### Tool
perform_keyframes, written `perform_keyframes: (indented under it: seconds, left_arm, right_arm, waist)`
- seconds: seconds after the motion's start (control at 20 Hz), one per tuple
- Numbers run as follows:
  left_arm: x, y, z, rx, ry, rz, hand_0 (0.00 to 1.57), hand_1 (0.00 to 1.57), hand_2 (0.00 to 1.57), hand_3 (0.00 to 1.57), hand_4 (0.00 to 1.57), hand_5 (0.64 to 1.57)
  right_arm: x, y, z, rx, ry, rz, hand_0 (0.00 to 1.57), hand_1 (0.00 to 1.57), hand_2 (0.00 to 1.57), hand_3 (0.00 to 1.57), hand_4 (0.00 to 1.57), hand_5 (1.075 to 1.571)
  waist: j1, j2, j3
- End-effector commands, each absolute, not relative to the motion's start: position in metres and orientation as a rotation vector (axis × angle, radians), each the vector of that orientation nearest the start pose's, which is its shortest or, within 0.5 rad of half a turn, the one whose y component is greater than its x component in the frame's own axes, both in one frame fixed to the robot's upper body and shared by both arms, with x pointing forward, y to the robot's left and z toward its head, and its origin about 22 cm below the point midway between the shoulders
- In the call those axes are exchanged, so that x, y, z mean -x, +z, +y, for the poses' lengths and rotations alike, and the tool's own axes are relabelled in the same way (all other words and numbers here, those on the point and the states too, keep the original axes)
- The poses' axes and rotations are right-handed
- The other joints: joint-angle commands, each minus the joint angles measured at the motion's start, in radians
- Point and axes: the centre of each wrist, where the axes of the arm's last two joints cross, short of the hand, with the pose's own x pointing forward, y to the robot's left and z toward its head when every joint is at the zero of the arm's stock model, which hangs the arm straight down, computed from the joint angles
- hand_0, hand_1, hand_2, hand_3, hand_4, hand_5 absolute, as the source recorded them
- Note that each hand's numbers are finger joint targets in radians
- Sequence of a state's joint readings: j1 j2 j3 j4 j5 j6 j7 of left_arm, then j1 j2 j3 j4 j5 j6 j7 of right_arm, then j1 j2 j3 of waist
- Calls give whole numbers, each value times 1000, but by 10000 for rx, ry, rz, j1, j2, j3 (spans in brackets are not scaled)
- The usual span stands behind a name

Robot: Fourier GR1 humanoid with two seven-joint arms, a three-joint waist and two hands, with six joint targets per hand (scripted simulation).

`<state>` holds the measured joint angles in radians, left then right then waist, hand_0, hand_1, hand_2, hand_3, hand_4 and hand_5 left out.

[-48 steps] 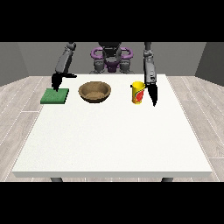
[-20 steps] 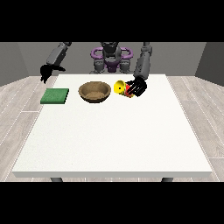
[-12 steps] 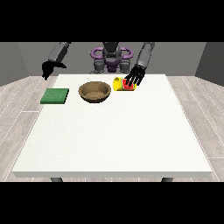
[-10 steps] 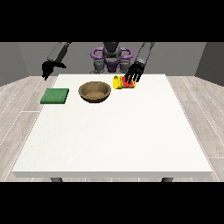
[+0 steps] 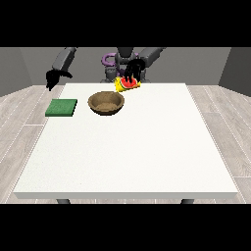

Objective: Pick the cup and pour the ball into the bowl, then pick the bowl and place it on the pad

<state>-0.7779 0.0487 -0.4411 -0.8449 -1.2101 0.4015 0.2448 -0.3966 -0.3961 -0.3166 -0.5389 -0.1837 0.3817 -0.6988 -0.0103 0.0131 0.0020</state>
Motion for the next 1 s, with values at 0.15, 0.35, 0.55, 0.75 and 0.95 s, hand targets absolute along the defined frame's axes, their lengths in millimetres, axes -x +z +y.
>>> perform_keyframes:
  seconds: [0.15,0.35,0.55,0.75,0.95]
  left_arm:
    - [-359,64,36,-12656,-15031,-17140,0,0,1571,1517,802,1534]
    - [-348,94,10,-13378,-15504,-17382,0,0,1571,1571,508,1522]
    - [-344,76,18,-13275,-16131,-16631,0,0,1571,1571,584,1529]
    - [-336,91,9,-13363,-17056,-16645,0,0,1571,1571,619,1538]
    - [-329,85,-6,-15168,-19105,-16453,378,378,1571,1571,963,1571]
  right_arm:
    - [-255,-84,-424,363,-1539,-17179,0,0,292,365,411,1537]
    - [-249,-79,-441,360,-2028,-17618,0,0,257,350,395,1536]
    - [-267,-74,-423,-50,-1198,-17028,0,0,187,350,408,1533]
    - [-262,-88,-410,163,-1641,-17229,0,0,181,295,432,1530]
    - [-257,-72,-440,256,-1661,-17982,0,0,150,283,430,1529]
  waist:
    - [679,-207,-6]
    - [676,4,-1]
    - [239,-495,-16]
    - [476,-253,-13]
    - [466,530,4]
